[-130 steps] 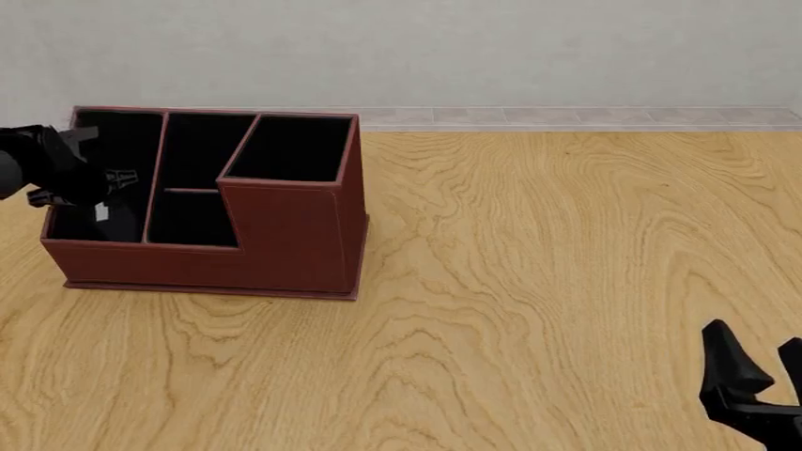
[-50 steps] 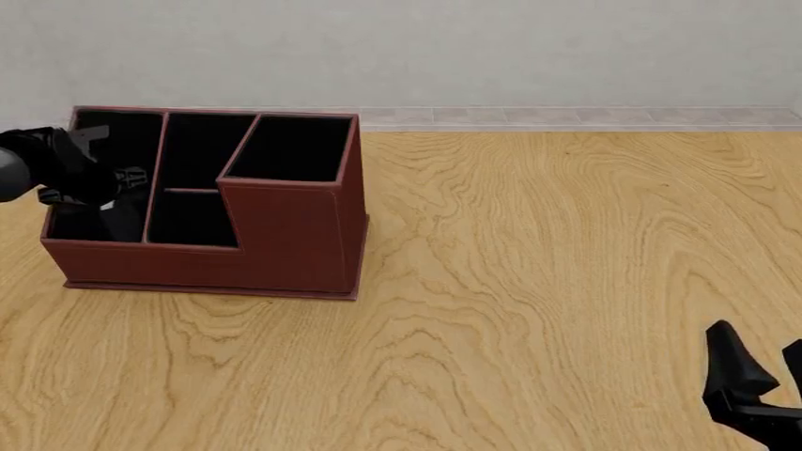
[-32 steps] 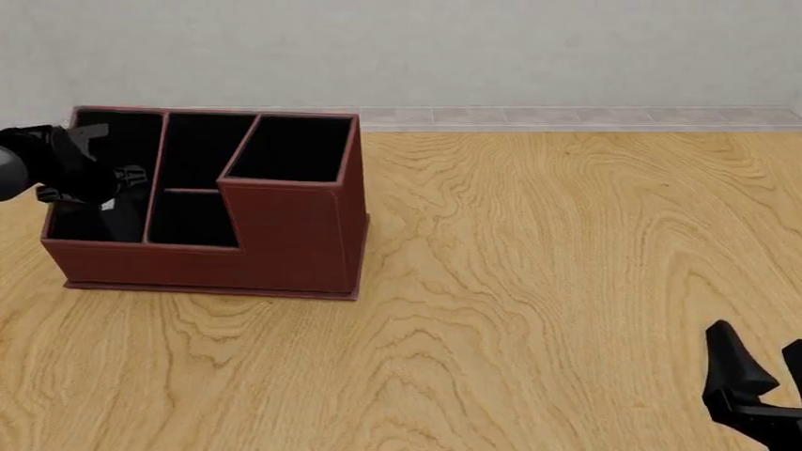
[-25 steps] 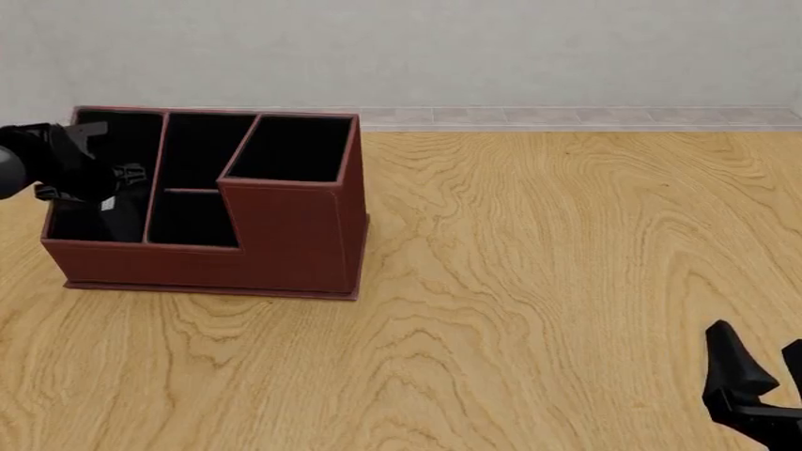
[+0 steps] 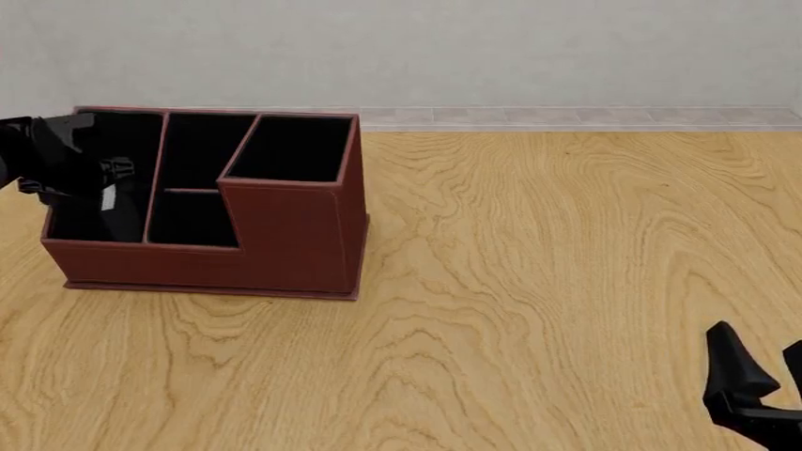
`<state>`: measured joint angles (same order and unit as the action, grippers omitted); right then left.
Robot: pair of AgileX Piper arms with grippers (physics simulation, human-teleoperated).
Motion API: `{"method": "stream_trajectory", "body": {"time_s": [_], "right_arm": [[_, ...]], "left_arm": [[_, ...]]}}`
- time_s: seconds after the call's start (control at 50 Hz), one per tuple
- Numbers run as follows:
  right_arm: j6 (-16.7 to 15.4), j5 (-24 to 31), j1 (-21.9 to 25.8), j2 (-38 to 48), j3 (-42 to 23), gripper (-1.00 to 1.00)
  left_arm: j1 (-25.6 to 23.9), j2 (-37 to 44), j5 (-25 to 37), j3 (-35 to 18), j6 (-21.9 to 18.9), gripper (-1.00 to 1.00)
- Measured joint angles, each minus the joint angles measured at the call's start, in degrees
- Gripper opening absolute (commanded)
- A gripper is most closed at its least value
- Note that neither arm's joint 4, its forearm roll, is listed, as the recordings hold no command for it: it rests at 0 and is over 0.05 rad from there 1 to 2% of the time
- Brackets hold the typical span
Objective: Pick up the book and place it in the left compartment of the caddy.
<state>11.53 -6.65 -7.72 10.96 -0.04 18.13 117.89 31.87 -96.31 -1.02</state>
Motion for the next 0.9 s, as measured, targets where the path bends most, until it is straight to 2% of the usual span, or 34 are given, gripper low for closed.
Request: {"method": "stream_trajectory", "body": {"time_s": [0.9], "right_arm": [[0.43, 1.38, -0.39, -1.91, -0.05, 1.0]], "left_arm": [[-0.91, -4.82, 0.44, 2.65, -0.44, 1.0]]}}
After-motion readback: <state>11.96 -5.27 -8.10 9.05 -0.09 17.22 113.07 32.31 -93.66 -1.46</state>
